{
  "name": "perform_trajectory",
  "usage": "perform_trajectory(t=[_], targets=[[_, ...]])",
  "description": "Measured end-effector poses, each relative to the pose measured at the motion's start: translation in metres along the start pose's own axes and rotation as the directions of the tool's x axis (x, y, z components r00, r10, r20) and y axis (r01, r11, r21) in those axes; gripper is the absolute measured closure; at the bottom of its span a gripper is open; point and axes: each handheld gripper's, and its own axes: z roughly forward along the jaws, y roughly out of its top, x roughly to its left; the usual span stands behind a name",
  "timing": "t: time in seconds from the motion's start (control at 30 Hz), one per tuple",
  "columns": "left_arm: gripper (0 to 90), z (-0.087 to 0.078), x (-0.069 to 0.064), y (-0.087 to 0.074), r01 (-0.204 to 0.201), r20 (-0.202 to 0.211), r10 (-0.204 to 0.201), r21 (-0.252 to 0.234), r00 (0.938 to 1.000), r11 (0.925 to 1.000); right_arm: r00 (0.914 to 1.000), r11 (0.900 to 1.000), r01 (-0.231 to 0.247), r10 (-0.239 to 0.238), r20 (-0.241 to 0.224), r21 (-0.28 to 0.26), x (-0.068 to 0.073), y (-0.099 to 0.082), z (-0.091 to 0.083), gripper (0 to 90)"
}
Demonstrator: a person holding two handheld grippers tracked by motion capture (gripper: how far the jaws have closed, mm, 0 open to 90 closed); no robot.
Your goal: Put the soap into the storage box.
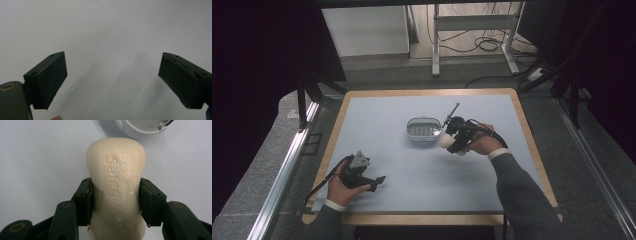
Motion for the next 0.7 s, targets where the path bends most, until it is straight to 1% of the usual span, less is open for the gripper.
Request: perform_trajectory(t=[0.13,0.27,0.3,0.37,0.4,0.47,0.57,0.7], targets=[[8.7,0.000,0.000,0.000,-0.002,-0.001,0.002,0.002,1.0000,1.0000,1.0000,0.9999,-0.006,0.006,-0.006,-0.014,-0.006,0.008,0.002,49.3],[8.7,0.001,0.000,0.000,-0.004,0.001,0.004,0.004,1.0000,1.0000,1.0000,0.9999,-0.006,0.006,-0.005,-0.014,-0.010,0.013,0.004,49.3],[8.7,0.001,0.000,0.000,-0.004,0.001,0.004,0.004,1.0000,1.0000,0.9999,0.9998,-0.013,0.013,-0.004,-0.013,-0.010,0.014,0.004,49.3],[8.7,0.001,0.000,0.000,-0.004,0.000,0.004,0.004,1.0000,1.0000,1.0000,0.9999,-0.009,0.009,0.000,-0.014,-0.013,0.015,0.005,49.3],[8.7,0.001,0.000,0.000,-0.004,0.001,0.004,0.004,1.0000,1.0000,0.9998,0.9998,-0.018,0.018,0.003,-0.013,-0.013,0.016,0.005,49.3],[8.7,0.001,0.000,0.000,-0.003,0.001,0.003,0.003,1.0000,1.0000,0.9998,0.9996,-0.021,0.021,0.002,-0.017,-0.015,0.017,0.005,49.3],[8.7,0.001,0.000,0.000,-0.004,0.001,0.004,0.005,1.0000,1.0000,0.9999,0.9997,-0.017,0.017,0.000,-0.020,-0.015,0.018,0.006,49.3],[8.7,0.001,-0.001,0.000,-0.004,0.003,0.004,0.007,1.0000,1.0000,0.9997,0.9994,-0.025,0.025,0.000,-0.025,-0.018,0.020,0.007,49.3]])
